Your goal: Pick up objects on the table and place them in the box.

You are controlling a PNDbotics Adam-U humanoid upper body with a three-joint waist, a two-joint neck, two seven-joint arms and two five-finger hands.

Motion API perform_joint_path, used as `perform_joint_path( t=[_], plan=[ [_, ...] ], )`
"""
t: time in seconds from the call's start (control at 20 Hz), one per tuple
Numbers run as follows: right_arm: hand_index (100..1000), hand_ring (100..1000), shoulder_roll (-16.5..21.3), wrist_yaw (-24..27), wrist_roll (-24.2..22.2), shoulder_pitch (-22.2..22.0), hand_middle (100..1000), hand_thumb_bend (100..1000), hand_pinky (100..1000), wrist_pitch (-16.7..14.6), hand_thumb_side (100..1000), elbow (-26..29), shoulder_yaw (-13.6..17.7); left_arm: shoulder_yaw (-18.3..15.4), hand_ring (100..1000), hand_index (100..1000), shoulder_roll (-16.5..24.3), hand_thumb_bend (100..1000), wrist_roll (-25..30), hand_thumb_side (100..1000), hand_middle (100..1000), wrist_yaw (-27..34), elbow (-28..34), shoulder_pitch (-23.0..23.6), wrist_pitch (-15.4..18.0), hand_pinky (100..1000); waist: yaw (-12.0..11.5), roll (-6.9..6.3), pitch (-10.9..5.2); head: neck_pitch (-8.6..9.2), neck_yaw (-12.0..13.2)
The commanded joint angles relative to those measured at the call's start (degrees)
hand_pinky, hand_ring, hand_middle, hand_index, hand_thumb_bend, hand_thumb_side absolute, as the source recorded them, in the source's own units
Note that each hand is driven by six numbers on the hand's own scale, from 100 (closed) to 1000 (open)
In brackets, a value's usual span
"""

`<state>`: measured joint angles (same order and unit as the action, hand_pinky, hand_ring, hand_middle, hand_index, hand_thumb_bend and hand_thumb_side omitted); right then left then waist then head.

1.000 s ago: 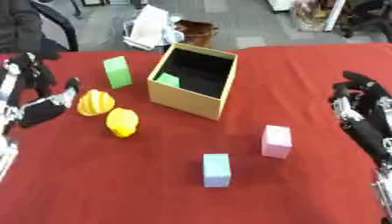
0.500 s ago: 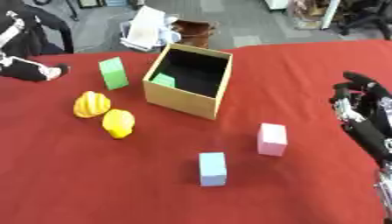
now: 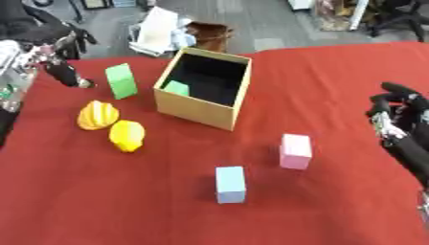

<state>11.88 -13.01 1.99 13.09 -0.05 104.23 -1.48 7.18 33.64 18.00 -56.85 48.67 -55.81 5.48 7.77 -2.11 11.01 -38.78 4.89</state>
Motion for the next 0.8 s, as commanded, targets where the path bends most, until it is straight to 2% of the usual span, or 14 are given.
perform_joint_path(
  t=[0.05, 0.25, 0.6, 0.8],
  plan=[
    [855, 627, 1.02, 0.21, -0.26, 0.72, 675, 100, 623, -0.17, 508, 0.72, -0.08, -1.65, 599, 836, -0.67, 603, -1.85, 139, 665, -4.06, -1.92, -1.94, -0.66, 652, 0.45, -0.80, -0.77, 0.15, 0.57],
    [855, 627, 0.95, 0.31, -0.37, 0.84, 675, 100, 622, -0.19, 511, 0.71, -0.20, -2.99, 646, 840, -2.05, 612, -4.43, 164, 708, -6.70, -4.24, -2.30, -2.83, 709, 1.26, -0.92, -0.49, 0.29, 0.89],
    [855, 627, 0.86, 0.48, -0.48, 1.07, 674, 100, 622, -0.21, 516, 0.75, -0.31, -5.10, 643, 838, -3.03, 592, -10.02, 201, 708, -6.87, -7.83, -2.32, -9.73, 709, 2.23, -1.09, 0.26, 0.96, 1.56],
    [855, 627, 0.90, 0.59, -0.48, 1.17, 674, 100, 622, -0.19, 520, 0.78, -0.32, -5.53, 635, 834, -3.37, 585, -12.07, 218, 704, -5.69, -9.16, -2.09, -12.32, 702, 2.46, -1.14, 0.78, 1.30, 2.04]
  ],
)
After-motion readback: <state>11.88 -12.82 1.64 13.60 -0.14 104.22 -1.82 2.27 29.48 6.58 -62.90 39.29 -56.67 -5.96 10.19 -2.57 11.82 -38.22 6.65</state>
